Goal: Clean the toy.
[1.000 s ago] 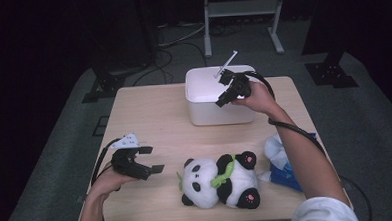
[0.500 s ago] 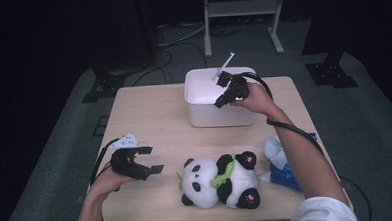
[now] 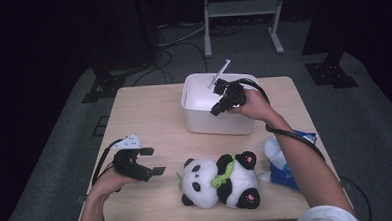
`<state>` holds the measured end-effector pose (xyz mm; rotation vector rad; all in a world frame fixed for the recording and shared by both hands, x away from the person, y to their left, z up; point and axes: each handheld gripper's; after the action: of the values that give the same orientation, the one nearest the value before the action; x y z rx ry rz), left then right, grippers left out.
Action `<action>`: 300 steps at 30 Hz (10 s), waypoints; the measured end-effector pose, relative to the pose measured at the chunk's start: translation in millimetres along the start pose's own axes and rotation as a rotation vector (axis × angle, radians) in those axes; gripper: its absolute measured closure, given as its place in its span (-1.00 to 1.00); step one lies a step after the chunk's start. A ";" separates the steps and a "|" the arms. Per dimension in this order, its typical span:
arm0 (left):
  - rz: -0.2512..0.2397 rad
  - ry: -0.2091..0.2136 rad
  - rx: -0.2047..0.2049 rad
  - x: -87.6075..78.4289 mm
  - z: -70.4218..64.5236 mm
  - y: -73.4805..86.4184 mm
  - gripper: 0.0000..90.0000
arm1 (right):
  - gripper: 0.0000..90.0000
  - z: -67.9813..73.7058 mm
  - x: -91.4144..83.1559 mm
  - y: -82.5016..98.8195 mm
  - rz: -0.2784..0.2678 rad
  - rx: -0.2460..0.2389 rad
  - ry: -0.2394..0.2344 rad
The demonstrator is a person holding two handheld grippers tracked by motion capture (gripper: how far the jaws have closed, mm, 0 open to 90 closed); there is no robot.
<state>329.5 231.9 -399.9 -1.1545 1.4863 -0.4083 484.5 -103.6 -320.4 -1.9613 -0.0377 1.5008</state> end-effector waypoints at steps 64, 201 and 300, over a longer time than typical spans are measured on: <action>0.003 0.043 0.017 8.6 -6.5 -2.1 -0.79 | 0.35 81.1 -51.0 53.9 -0.052 -0.063 -0.158; -0.078 -0.014 -0.062 -18.5 21.1 15.9 -0.79 | 0.58 41.0 -182.3 -34.9 -0.051 -0.141 0.028; -0.091 -0.023 -0.072 -25.3 24.6 19.2 -0.79 | 0.60 -24.3 -21.3 -40.3 0.096 -0.048 -0.077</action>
<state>339.9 269.8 -408.0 -1.2827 1.4425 -0.4051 512.8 -92.1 -278.7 -1.9671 -0.0123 1.6510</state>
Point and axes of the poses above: each handheld gripper's, and its own axes: x roughly forward along the jaws, y roughly out of its underside, z roughly to its left, and after that the axes turned 12 degrees about y, right-handed
